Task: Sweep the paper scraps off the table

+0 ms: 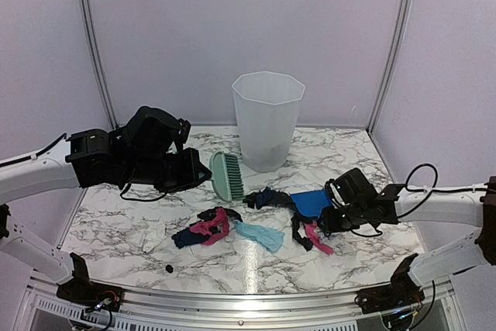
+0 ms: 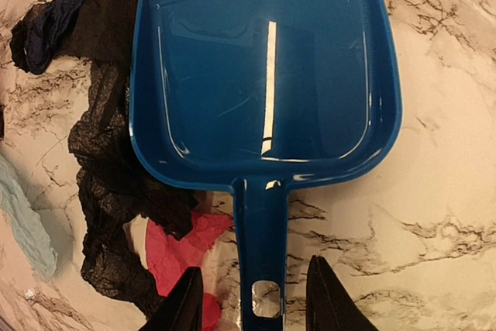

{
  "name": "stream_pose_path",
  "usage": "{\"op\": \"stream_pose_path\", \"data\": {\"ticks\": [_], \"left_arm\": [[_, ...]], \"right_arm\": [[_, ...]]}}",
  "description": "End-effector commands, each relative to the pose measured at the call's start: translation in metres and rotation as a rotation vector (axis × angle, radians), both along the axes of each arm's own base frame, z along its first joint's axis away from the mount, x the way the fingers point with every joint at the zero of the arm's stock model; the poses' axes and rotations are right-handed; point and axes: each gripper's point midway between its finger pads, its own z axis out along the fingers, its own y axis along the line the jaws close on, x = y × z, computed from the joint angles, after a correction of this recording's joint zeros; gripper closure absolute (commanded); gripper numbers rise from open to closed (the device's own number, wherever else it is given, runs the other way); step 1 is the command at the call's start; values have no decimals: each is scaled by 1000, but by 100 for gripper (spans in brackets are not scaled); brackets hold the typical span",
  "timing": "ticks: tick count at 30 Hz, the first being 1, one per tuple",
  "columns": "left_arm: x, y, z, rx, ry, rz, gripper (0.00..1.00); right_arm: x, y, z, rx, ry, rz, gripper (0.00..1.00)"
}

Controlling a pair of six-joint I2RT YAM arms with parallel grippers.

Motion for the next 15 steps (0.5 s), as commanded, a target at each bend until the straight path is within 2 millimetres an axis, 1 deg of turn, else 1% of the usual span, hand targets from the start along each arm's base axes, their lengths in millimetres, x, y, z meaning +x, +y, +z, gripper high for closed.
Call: {"op": "stream_pose_path", "data": {"ticks": [1, 8, 15], "left_arm": [[-3, 3, 6, 0, -5, -7, 100], [-3, 4, 4, 4, -4, -4, 100], [-2, 2, 4, 9, -6, -10, 100]], "right_arm": [[2, 2, -5, 2, -20, -5, 65], [-2, 1, -15, -6, -14, 9, 73], [-1, 3, -28, -25, -3, 32, 76]]}}
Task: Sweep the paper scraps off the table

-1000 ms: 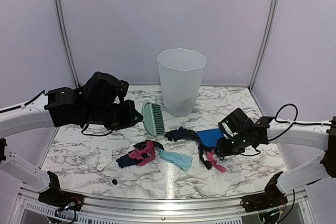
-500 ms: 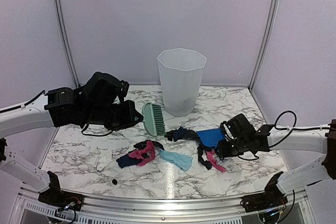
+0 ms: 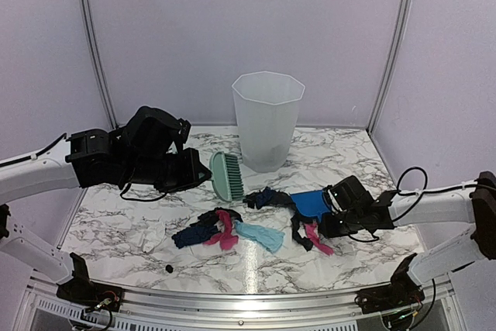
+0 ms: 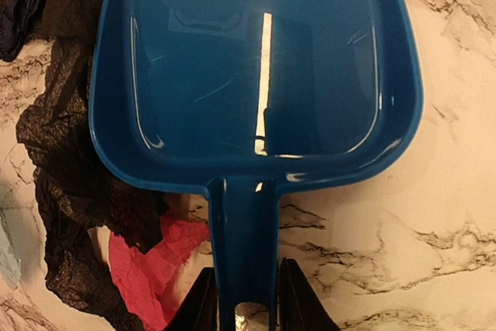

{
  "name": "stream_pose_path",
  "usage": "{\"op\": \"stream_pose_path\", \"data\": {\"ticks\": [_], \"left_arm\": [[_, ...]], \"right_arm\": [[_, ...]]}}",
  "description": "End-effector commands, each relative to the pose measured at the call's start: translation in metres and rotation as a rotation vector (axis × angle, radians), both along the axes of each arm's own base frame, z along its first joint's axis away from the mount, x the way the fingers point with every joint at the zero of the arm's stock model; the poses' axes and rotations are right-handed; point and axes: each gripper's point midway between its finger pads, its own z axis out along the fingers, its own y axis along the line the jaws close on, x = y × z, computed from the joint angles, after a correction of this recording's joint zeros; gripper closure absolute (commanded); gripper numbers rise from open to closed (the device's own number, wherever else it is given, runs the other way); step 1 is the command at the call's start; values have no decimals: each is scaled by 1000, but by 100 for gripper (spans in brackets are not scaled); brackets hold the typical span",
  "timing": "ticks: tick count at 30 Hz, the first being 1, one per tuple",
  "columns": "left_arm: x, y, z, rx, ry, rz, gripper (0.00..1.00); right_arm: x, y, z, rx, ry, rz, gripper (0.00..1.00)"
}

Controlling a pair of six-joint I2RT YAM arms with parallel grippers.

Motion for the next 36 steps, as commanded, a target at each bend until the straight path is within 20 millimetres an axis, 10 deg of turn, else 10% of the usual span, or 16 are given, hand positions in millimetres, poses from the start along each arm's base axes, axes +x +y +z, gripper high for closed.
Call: {"op": "stream_pose_path", "data": {"ticks": [1, 14, 27, 36], "left_arm": [[-2, 2, 3, 10, -6, -9, 100], [-2, 7, 3, 14, -14, 4, 100], [2, 6, 19, 35, -69, -18, 100], [2, 10, 13, 64, -67, -16, 100]], "right_arm": [[4, 5, -6, -11, -16, 22, 77], [14, 0, 26, -57, -54, 3, 100], [27, -2, 105, -99, -161, 57, 100], [8, 5, 117, -81, -75, 147, 100]]}}
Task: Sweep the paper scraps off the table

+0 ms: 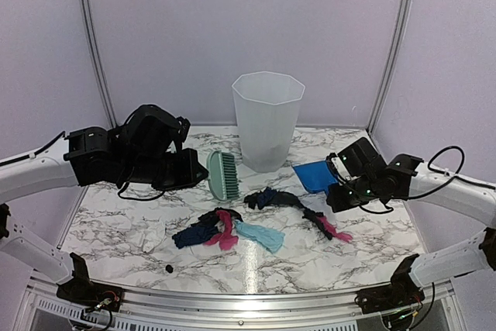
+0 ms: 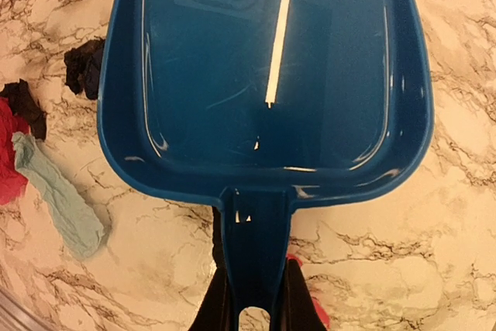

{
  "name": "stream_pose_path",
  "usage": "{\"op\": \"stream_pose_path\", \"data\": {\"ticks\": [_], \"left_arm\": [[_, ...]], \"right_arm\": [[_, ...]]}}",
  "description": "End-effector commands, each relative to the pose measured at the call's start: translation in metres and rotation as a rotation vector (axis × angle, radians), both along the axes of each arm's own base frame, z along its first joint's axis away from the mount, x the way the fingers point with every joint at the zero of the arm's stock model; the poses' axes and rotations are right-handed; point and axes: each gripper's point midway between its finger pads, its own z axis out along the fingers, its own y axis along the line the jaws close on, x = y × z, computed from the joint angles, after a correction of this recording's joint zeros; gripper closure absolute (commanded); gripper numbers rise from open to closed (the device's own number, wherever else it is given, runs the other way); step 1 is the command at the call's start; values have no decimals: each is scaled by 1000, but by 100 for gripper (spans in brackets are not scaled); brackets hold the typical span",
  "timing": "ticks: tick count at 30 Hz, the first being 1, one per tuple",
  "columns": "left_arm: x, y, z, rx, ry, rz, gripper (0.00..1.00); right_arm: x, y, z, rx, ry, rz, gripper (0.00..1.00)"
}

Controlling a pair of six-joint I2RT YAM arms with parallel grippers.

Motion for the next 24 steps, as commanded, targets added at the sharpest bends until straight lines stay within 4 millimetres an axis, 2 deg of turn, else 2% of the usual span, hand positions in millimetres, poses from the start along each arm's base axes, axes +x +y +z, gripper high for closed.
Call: {"op": "stream_pose_path", "data": {"ticks": [1, 8, 12, 17, 20, 24], "left_arm": [[0, 3, 10, 12, -28, -7, 100], [1, 1, 4, 52, -26, -21, 100], [2, -3, -3, 86, -15, -37, 100], [7, 0, -18, 161, -13, -29, 100], [12, 11, -19, 228, -23, 5, 100], [16, 37, -16, 285, -28, 62, 100]], "right_arm": [[-19, 3, 10, 4, 65, 66, 100], [-50, 3, -1, 30, 211, 101, 100], [-59, 3, 9, 55, 238, 97, 100], [-78, 23, 19, 73, 304, 167, 100], [-94, 39, 24, 33, 319, 247, 100], [-109, 50, 28, -22, 327, 325, 100]]}}
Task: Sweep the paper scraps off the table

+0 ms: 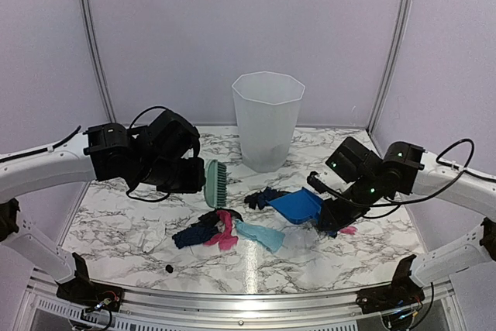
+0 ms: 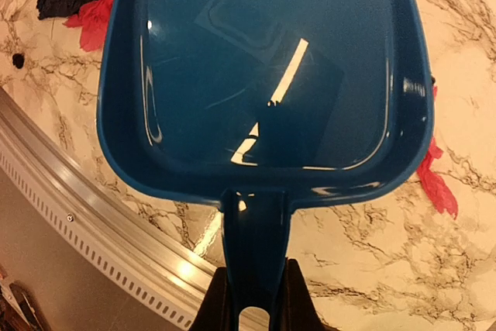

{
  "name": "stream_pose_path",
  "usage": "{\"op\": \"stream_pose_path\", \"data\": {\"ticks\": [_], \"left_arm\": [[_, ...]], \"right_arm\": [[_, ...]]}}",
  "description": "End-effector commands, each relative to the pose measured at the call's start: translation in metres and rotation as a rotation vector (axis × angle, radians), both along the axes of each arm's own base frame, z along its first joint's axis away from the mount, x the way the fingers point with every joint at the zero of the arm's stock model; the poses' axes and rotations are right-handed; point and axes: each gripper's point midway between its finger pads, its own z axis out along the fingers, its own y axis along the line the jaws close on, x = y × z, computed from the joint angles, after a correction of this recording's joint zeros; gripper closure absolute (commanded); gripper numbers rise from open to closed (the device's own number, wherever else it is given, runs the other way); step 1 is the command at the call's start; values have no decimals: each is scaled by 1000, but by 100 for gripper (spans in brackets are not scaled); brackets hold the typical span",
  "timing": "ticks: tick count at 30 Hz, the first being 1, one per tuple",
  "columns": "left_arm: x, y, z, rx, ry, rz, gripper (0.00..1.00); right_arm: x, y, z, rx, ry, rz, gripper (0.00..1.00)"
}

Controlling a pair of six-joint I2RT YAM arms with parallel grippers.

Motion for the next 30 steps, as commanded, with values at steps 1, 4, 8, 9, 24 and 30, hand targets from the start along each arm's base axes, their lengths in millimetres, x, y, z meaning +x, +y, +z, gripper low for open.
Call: {"op": "stream_pose_path", "data": {"ticks": [1, 4, 8, 9, 24, 30], "left_arm": [[6, 35, 15, 85, -46, 67, 100], [5, 51, 16, 116, -47, 89, 100], [2, 69, 11, 184, -31, 111, 100], [2, 75, 7, 205, -21, 128, 100], [13, 90, -22, 322, 67, 146, 100], [15, 86, -35, 351, 103, 131, 100]], "right_arm": [[-18, 8, 8, -44, 16, 74, 100], [-28, 7, -1, -92, 32, 117, 100], [-38, -18, -24, -259, 108, 119, 100], [-39, -19, -24, -271, 112, 116, 100], [-78, -27, -29, -352, 209, 206, 100], [-79, -22, -34, -320, 199, 251, 100]]}}
